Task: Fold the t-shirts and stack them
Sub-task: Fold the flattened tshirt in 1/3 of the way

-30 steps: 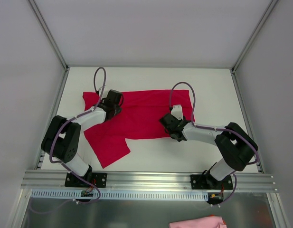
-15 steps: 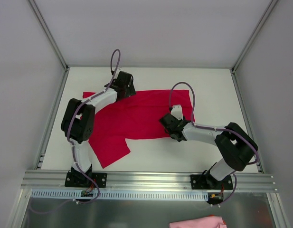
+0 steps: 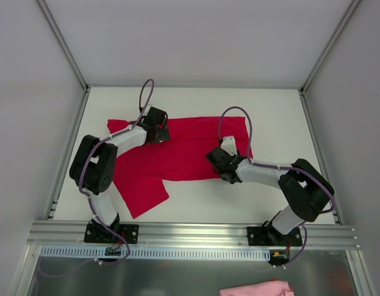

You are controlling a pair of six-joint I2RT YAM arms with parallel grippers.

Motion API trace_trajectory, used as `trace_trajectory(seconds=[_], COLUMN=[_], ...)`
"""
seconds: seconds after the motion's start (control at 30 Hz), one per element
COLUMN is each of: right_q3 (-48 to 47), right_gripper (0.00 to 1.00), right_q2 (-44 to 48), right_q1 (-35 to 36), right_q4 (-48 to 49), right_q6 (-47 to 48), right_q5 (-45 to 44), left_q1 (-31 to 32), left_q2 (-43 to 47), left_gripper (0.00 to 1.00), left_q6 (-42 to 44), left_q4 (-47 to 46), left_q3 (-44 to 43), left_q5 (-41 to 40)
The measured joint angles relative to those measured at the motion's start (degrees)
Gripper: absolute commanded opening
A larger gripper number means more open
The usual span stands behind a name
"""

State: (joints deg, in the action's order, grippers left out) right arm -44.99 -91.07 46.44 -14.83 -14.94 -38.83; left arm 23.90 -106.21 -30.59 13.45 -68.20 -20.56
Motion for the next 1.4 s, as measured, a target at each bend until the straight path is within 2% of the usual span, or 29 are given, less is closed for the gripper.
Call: trace_trajectory(seconds=[0.23, 0.47, 0.7, 0.77, 0.83, 0.9, 1.2, 1.4], right_q3=[0.0, 0.0, 0.0, 0.0, 0.0, 0.0, 0.0, -0.17], right_gripper=[0.47, 0.47, 0.47, 0.47, 0.47, 0.47, 0.48, 0.47], right_q2=[0.0, 0.0, 0.04, 0.04, 0.04, 0.04, -0.09, -0.44], right_q1=[0.48, 1.16, 1.25, 1.25, 1.25, 1.25, 1.31, 1.55], right_q4=[-0.02, -0.37, -0.39, -0.42, -0.39, -0.39, -0.37, -0.35], right_q6=[0.44, 0.66, 0.83, 0.87, 0.9, 0.96, 1.16, 1.7], right_q5=[-0.15, -0.39, -0.39, -0.39, -0.39, -0.42, -0.55, -1.09], left_q1=[0.0, -2.95, -7.89, -8.15, -8.26, -8.31, -10.91, -12.02], left_q2=[10.38, 11.56, 6.23, 4.46, 2.34, 0.57, -1.77, -2.97], left_gripper=[0.99, 0.98, 0.91, 0.83, 0.7, 0.62, 0.68, 0.62], left_q6=[-0.02, -0.83, -1.79, -1.88, -2.12, -2.23, -3.3, -4.22], left_q4=[-1.99, -2.23, -2.03, -1.77, -0.7, -0.61, -0.39, -0.17], left_q3=[6.69, 6.67, 1.22, -0.46, -2.82, -4.68, -5.38, -5.38], left_q5=[-0.68, -3.02, -2.82, -2.54, -2.51, -2.47, -0.96, -0.17])
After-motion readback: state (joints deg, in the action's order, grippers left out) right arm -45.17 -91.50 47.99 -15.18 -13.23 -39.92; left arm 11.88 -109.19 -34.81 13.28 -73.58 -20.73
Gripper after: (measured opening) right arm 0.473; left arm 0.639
